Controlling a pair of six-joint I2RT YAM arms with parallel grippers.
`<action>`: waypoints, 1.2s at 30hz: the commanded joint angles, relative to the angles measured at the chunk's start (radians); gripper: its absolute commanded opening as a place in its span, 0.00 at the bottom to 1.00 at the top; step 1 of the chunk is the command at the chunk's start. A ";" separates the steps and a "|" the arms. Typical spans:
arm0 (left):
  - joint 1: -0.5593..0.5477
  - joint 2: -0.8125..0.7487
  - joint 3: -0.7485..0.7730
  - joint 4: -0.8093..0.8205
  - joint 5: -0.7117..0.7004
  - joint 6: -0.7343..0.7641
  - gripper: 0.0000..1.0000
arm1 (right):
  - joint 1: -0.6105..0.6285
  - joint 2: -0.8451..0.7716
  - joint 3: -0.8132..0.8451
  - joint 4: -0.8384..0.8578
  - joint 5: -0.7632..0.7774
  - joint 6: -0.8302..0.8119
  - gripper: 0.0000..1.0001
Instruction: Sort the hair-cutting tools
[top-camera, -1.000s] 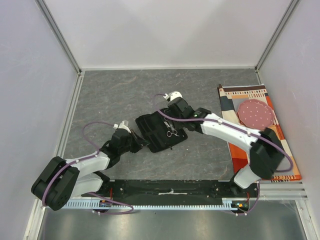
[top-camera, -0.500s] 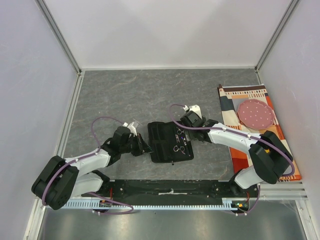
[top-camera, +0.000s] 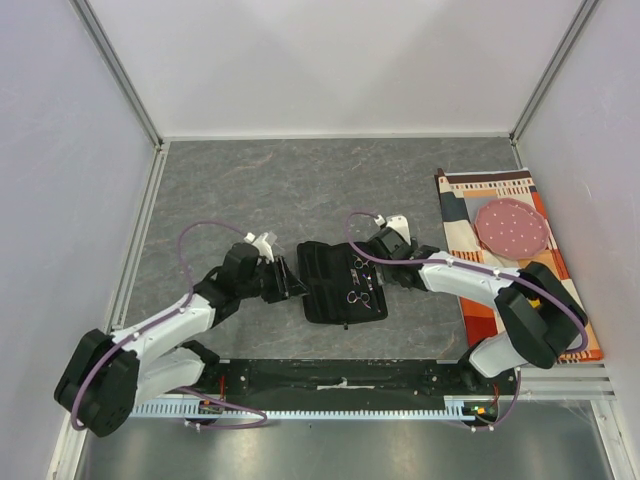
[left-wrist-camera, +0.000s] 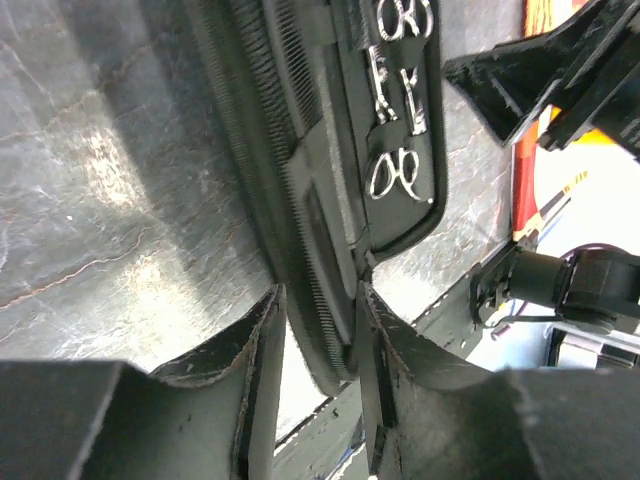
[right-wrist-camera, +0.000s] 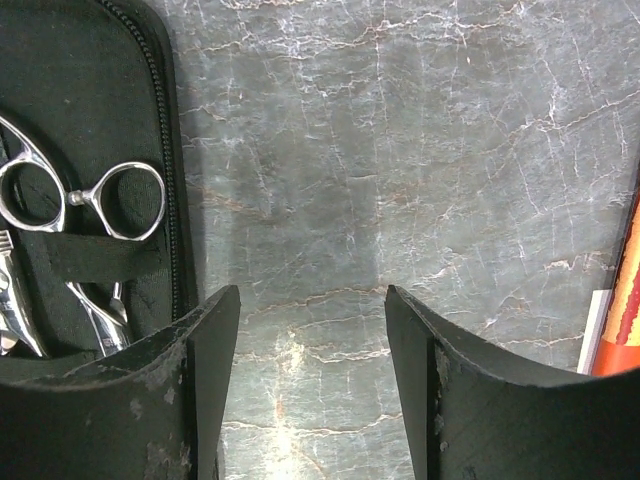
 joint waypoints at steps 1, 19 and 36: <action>-0.006 -0.103 0.071 -0.112 -0.146 0.066 0.41 | -0.001 -0.048 -0.016 0.044 -0.007 0.005 0.67; 0.054 0.084 -0.060 0.227 -0.200 0.097 0.64 | -0.001 -0.125 -0.048 0.044 -0.053 -0.029 0.69; 0.097 0.678 -0.156 1.071 0.125 -0.091 0.53 | -0.001 -0.157 -0.113 0.085 -0.137 -0.033 0.69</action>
